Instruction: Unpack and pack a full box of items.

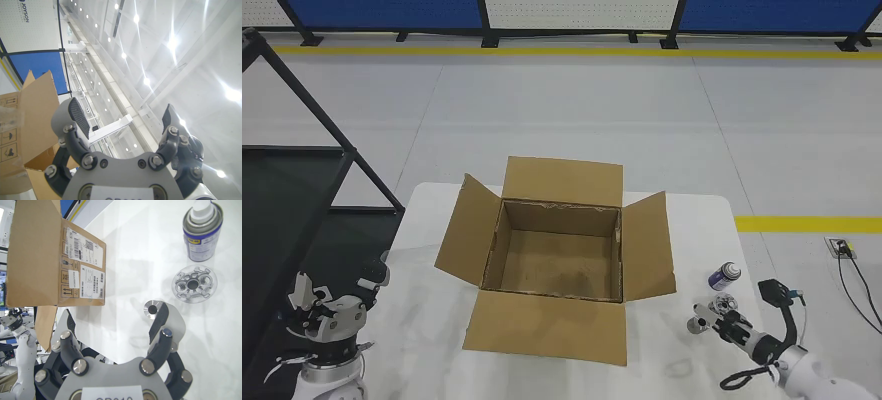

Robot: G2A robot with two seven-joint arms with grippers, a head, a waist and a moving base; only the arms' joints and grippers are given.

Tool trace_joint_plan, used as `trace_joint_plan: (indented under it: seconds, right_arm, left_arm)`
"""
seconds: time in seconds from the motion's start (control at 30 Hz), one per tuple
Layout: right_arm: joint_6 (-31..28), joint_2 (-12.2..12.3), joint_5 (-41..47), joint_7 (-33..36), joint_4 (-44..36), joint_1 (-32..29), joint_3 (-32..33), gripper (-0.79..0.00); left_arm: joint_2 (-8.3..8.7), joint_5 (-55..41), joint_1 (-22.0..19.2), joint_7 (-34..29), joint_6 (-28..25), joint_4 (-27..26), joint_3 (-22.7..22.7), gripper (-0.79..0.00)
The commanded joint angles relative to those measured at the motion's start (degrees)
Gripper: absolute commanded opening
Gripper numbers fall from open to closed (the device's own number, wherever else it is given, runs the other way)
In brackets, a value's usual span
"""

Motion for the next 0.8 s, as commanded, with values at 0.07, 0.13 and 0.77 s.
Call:
trace_joint_plan:
  seconds: [0.07,0.13,0.77]
  right_arm:
    - [1.71,0.22,-3.23,0.81,1.35,1.85,-2.22,0.000]
    - [3.32,0.32,-5.59,0.91,1.33,2.11,-3.12,0.000]
    - [10.61,1.09,-19.42,6.18,0.18,5.06,-10.07,0.000]
  left_arm:
    - [0.00,0.00,0.00,0.00,0.00,0.00,0.00,0.000]
    - [0.00,0.00,0.00,0.00,0.00,0.00,0.00,0.000]
    - [0.00,0.00,0.00,0.00,0.00,0.00,0.00,0.000]
